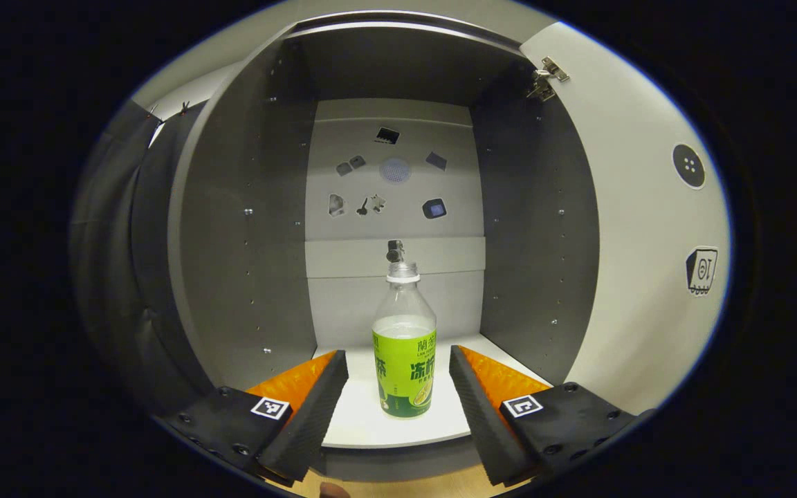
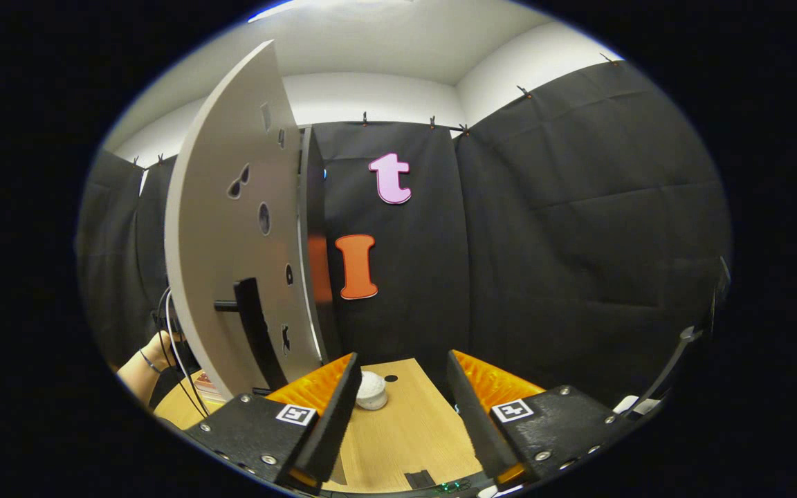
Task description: Open the cabinet door with the right hand, grasp the bottle in the cabinet with the left hand and place it on the coaster, then close the cabinet door with the right hand.
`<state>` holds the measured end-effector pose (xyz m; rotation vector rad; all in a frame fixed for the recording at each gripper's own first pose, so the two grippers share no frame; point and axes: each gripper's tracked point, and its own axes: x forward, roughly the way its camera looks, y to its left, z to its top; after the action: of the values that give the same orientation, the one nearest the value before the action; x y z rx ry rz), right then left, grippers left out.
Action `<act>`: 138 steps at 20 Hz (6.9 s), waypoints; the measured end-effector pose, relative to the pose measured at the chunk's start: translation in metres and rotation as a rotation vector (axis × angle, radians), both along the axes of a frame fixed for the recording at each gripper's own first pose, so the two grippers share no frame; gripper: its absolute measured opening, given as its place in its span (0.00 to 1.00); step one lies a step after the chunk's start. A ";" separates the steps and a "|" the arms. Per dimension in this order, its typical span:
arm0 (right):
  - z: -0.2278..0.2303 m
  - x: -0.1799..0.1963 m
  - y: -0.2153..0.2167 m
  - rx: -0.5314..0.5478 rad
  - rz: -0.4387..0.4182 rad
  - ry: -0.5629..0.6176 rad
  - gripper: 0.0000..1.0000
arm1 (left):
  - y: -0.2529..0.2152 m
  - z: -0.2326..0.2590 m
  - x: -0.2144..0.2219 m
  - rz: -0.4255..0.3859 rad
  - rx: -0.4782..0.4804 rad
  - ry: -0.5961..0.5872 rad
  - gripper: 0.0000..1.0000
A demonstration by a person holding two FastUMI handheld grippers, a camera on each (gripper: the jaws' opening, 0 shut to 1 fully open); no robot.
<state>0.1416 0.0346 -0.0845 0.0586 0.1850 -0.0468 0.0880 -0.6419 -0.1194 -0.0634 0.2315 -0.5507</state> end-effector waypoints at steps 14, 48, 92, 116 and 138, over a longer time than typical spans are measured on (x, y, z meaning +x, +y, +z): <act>-0.020 0.014 -0.026 0.010 -0.066 0.029 0.93 | -0.022 -0.031 0.044 0.009 0.036 0.083 0.83; -0.005 -0.024 0.040 -0.017 0.008 0.004 0.87 | 0.240 -0.169 -0.143 0.128 0.052 0.185 0.82; -0.017 -0.030 0.088 -0.032 0.097 0.070 0.93 | 0.262 -0.307 -0.241 0.122 0.133 0.318 0.96; -0.032 -0.009 0.263 0.054 0.404 0.093 0.88 | 0.470 -0.029 -0.198 0.317 0.057 0.066 0.96; -0.070 0.109 0.483 0.170 0.465 0.081 0.90 | 0.566 -0.018 -0.104 0.378 0.068 0.022 0.96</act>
<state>0.2509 0.5180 -0.1547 0.1822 0.2790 0.4310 -0.0156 -0.0760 -0.1373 -0.0459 0.2522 -0.1663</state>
